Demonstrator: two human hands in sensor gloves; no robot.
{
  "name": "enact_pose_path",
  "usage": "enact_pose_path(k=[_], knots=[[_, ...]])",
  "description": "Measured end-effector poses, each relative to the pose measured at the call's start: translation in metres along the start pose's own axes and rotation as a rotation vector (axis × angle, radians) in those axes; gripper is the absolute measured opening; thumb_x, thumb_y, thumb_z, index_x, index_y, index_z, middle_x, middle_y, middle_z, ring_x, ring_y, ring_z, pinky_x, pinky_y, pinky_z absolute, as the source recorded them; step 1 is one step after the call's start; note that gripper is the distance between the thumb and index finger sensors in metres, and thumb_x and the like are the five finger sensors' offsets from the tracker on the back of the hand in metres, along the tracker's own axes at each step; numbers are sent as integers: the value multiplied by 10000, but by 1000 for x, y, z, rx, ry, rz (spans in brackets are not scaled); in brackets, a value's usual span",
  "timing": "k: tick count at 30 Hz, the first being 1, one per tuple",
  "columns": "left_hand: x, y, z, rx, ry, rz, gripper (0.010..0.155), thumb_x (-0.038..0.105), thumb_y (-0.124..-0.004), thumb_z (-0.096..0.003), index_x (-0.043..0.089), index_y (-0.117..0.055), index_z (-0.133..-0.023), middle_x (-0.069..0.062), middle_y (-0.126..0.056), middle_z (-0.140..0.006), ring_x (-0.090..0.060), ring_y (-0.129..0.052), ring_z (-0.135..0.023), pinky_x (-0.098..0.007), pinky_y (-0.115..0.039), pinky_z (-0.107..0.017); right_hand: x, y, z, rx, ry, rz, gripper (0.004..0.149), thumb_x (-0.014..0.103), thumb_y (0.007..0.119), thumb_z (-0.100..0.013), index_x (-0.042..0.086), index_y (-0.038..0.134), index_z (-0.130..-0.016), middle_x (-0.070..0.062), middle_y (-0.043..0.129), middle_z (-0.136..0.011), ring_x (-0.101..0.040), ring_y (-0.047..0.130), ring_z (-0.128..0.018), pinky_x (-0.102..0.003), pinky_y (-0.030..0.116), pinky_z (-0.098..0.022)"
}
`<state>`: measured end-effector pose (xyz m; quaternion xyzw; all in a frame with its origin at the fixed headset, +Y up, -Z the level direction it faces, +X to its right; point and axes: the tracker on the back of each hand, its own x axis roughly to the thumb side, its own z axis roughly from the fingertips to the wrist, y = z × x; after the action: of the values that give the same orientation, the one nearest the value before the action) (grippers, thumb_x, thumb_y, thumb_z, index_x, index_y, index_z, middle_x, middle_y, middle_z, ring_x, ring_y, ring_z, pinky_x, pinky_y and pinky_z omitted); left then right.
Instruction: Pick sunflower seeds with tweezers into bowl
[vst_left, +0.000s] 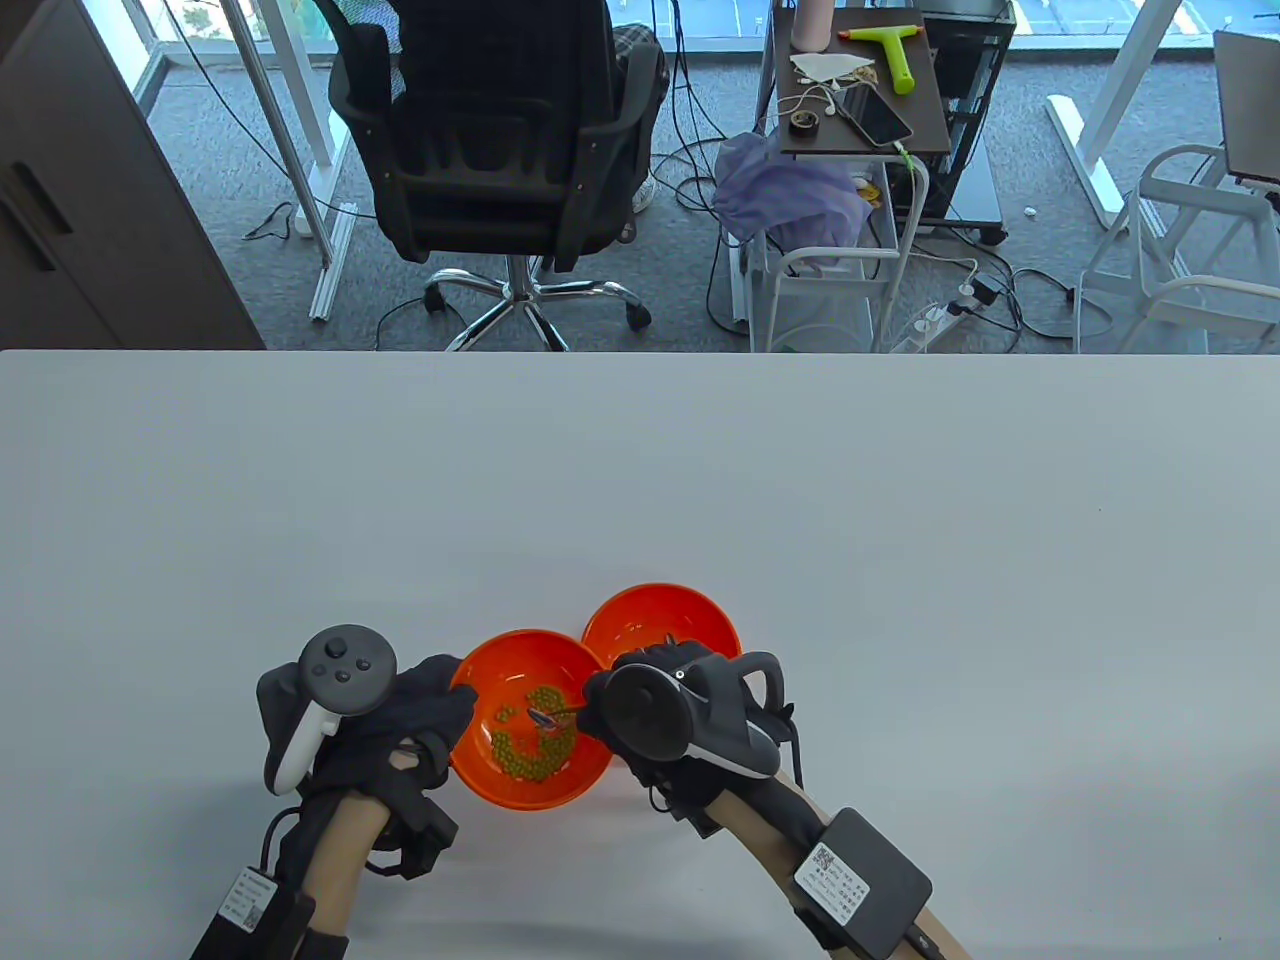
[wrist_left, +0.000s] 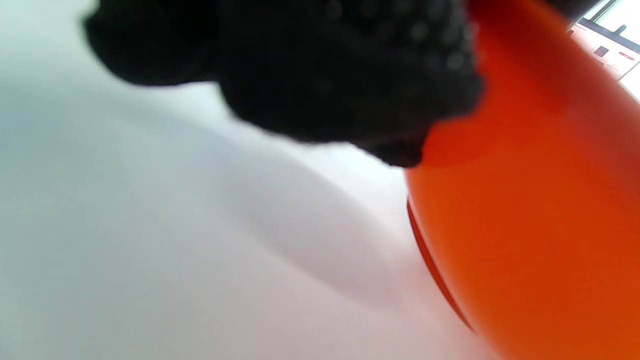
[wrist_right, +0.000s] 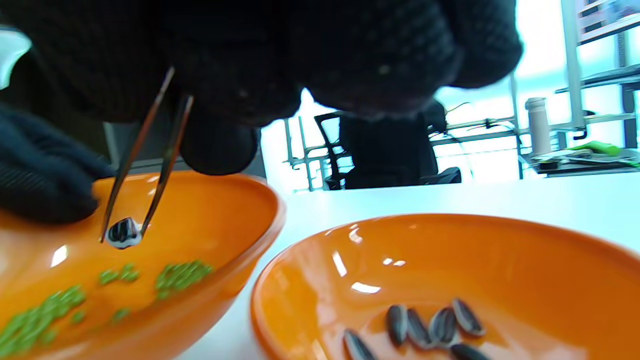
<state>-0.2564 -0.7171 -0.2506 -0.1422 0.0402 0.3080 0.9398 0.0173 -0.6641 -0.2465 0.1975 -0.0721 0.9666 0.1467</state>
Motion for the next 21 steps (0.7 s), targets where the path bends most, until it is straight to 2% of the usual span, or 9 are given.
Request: enact_pose_path(k=[7,13,21], knots=[[0,0,0,0,1,-1,475,396,-804,-454,157,-861,-860,-40,-1052,-372,-110,-1022,-61,-362,-940,-200,-34,-15,-6,-42,149,8,397,477,920,-288,251,1100,-561,133,1008,-333,-134,983,-224,-372,886,-351],[0,0,0,0,2,-2,476,396,-805,-454,155,-861,-860,-40,-1053,-372,-111,-1022,-61,-362,-940,-201,-59,-13,-10,-9,251,58,398,477,920,-290,250,1099,-564,133,1007,-336,-135,983,-225,-374,884,-352],[0,0,0,-1,3,-4,474,397,-804,-454,157,-862,-859,-40,-1052,-373,-110,-1022,-61,-362,-941,-199,-70,5,-14,142,264,119,397,473,923,-290,248,1102,-563,129,1009,-337,-139,984,-229,-378,883,-354]])
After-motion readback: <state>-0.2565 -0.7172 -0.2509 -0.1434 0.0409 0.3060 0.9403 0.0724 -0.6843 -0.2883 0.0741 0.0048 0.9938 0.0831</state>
